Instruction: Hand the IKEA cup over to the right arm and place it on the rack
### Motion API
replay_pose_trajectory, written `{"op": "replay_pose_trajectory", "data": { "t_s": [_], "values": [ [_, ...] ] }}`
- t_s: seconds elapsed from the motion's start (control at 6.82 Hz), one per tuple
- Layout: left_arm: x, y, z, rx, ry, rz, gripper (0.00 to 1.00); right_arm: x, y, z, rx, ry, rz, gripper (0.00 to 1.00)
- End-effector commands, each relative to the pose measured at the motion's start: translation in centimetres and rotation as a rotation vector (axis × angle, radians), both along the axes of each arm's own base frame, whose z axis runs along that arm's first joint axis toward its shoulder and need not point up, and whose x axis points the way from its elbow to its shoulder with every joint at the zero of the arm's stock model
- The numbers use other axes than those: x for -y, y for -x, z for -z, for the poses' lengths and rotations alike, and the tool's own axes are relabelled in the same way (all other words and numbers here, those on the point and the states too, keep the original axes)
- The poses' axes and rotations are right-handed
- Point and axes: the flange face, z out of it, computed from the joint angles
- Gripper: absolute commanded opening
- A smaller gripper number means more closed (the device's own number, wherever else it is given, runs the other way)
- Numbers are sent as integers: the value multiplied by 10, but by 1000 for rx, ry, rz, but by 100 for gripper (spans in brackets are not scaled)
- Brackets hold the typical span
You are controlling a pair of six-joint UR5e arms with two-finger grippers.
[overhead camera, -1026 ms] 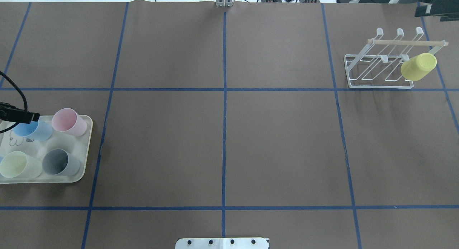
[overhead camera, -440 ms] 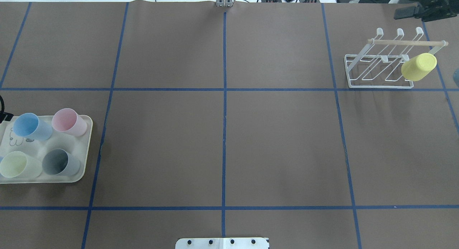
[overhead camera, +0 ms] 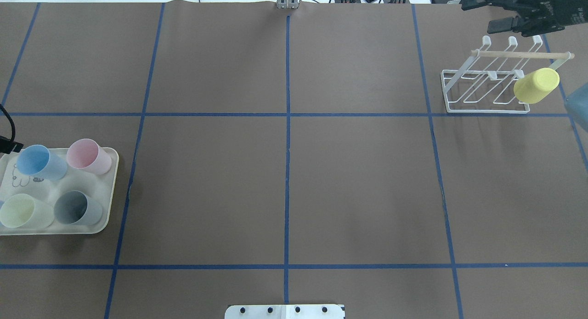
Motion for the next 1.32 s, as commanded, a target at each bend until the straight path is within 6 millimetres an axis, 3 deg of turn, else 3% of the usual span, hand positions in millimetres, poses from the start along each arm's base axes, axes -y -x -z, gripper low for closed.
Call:
{"op": "replay_pose_trajectory", "data": {
  "t_s": [0.0,0.44,0.88,1.03,1.17],
  "values": [
    [7,-7,-18,-12,47,-17,100,0,1,0,0,1,1,99],
    [10,-16,-17,-20,89,8,100,0,0,-1,-1,2,0,99],
    [0,-40,-21,-11,98,-45,100,2,2,-7,-7,10,3,99],
    [-2,-47,-23,-10,99,-59,79,3,2,-10,-12,13,4,99],
    [-2,-47,-25,-6,99,-64,12,3,1,-9,-11,11,2,99]
  ]
}}
